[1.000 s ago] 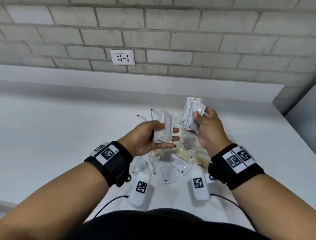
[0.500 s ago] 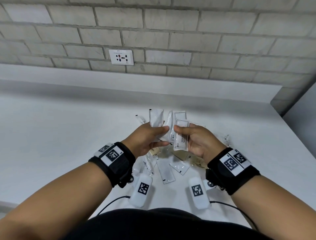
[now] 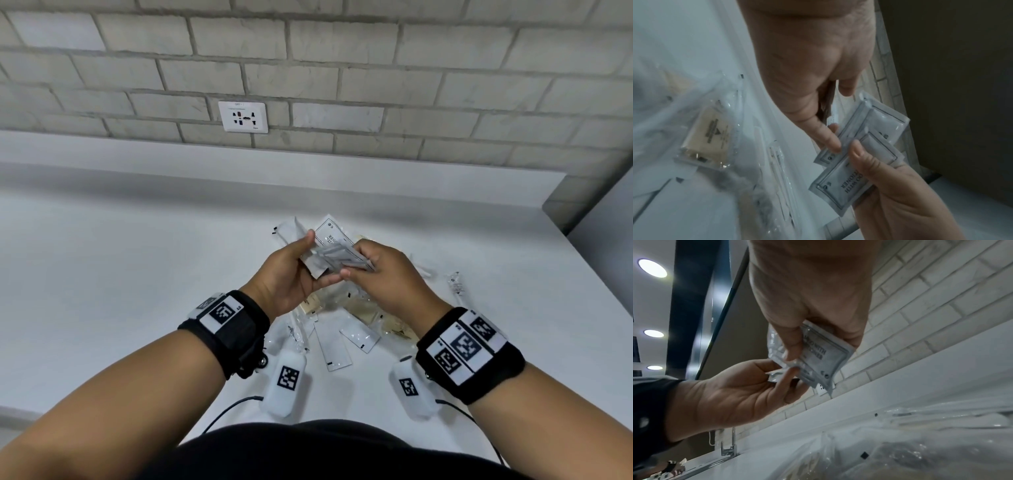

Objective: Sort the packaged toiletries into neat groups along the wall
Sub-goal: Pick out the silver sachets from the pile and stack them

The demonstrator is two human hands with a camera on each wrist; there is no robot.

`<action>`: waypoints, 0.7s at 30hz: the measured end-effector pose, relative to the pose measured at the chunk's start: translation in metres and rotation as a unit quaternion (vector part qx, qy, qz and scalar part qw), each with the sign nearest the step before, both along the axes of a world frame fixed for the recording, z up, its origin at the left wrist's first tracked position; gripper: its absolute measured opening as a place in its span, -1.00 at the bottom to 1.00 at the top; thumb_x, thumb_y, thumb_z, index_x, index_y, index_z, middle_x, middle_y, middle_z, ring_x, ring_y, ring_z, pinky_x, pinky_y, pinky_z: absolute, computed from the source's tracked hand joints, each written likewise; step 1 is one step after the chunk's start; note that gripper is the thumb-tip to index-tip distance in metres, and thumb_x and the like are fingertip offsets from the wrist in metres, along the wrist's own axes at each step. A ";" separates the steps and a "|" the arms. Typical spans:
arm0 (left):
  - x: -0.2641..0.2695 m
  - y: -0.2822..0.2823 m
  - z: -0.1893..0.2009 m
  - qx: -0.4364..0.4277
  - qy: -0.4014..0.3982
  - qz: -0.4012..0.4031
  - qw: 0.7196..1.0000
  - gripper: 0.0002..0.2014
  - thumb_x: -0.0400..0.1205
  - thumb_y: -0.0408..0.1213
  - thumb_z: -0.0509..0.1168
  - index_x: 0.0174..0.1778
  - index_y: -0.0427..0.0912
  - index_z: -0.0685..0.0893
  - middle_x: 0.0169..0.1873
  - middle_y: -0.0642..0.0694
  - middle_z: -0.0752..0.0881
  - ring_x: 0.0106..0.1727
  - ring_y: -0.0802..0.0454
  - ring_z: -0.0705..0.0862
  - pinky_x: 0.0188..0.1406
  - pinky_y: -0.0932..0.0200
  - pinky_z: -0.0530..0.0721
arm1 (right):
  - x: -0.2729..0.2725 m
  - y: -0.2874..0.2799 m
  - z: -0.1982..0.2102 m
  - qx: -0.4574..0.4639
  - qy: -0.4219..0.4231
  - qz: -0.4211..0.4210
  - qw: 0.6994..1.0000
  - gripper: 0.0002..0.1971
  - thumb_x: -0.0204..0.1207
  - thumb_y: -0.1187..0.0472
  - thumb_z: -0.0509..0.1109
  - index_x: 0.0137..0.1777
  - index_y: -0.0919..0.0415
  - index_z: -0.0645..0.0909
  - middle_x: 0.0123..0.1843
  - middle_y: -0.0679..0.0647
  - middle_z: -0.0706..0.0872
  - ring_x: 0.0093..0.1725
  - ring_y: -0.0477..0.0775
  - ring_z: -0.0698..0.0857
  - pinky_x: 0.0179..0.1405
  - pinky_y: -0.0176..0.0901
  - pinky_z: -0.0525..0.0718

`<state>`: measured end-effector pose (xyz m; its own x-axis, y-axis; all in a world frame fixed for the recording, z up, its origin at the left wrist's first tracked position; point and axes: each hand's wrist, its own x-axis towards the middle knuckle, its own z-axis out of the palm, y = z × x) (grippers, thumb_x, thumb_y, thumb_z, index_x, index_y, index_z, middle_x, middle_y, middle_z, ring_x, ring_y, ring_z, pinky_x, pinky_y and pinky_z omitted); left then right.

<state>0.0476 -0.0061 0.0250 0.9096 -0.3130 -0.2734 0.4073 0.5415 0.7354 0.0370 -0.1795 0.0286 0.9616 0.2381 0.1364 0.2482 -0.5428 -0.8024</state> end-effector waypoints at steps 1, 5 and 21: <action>-0.001 0.000 -0.001 0.011 0.003 0.005 1.000 -0.64 0.73 -0.21 0.15 0.24 -0.44 0.60 0.09 -0.37 0.73 0.00 -0.19 0.79 -0.04 0.01 0.81 | 0.000 -0.003 0.000 0.007 0.013 0.009 1.000 -0.89 0.49 0.17 0.48 -0.02 0.07 0.67 -0.12 0.03 0.77 -0.08 0.11 0.73 -0.04 0.04 0.69; 0.000 -0.003 -0.008 0.092 0.002 0.043 0.995 -0.84 0.63 -0.50 0.27 0.01 -0.53 0.68 0.00 -0.37 0.73 -0.13 -0.12 0.79 -0.19 0.18 0.82 | -0.003 -0.011 0.000 0.069 0.054 0.024 0.996 -0.84 0.47 0.25 0.50 0.03 0.09 0.69 -0.08 0.04 0.80 -0.03 0.12 0.77 0.03 0.07 0.71; 0.005 -0.005 0.002 0.214 -0.066 0.010 0.975 -0.76 0.64 -0.21 0.35 0.11 -0.29 0.70 -0.04 -0.22 0.81 -0.11 -0.11 0.80 -0.25 0.19 0.79 | 0.016 -0.023 -0.005 0.273 0.132 -0.066 0.951 -0.63 0.40 0.43 0.53 0.16 0.13 0.63 -0.05 0.08 0.84 -0.10 0.11 0.83 -0.10 0.03 0.77</action>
